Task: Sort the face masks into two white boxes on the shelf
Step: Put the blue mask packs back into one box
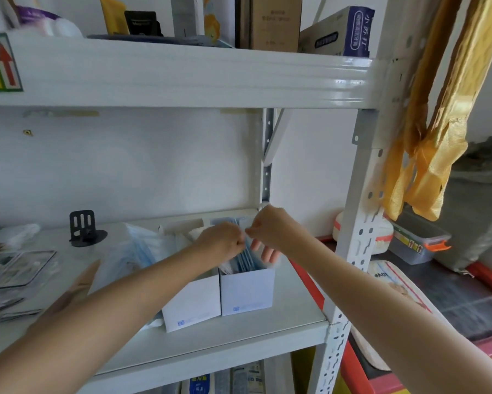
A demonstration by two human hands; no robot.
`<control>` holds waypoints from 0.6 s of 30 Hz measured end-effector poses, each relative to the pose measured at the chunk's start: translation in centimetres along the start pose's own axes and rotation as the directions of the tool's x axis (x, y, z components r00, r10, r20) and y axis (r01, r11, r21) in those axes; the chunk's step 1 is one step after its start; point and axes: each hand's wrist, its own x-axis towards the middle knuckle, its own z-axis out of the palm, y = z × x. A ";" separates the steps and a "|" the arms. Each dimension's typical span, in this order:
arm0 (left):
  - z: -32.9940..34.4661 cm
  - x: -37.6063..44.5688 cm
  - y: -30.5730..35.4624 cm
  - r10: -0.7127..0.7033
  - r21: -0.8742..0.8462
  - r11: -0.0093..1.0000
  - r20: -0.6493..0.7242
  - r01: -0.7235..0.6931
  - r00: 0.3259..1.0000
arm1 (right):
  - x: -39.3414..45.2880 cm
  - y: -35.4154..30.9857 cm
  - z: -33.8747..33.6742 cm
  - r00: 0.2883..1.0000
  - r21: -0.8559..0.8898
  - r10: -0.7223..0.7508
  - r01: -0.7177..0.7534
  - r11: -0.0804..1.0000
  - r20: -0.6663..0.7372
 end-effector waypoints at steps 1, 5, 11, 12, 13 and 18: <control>0.0 -0.2 0.0 0.029 0.000 1.000 -0.062 -0.029 0.998 | -0.1 0.1 -0.4 0.997 0.018 -0.032 0.033 0.999 -0.068; 0.4 -1.4 -0.1 0.135 -0.041 0.990 -0.052 -0.137 0.990 | 0.7 1.7 -1.4 0.868 -0.231 -0.194 0.094 0.968 -0.457; 0.5 -1.5 -0.7 0.100 0.022 0.994 0.109 -0.104 0.989 | 2.1 4.0 -0.4 0.962 -0.216 -0.041 -0.018 0.976 -0.268; 0.4 -1.4 -0.7 0.098 0.013 0.995 0.066 -0.100 0.993 | 2.3 4.3 -0.1 0.975 -0.151 -0.009 -0.026 0.988 -0.224; 0.4 -1.6 -0.7 0.096 0.015 0.995 -0.004 -0.096 0.995 | 2.5 4.7 0.0 0.980 -0.083 0.014 -0.031 0.996 -0.197; -0.9 -2.5 -1.8 -0.029 0.173 0.979 -0.415 0.110 0.910 | 1.5 5.1 0.8 0.972 -0.034 -0.053 0.047 0.998 -0.230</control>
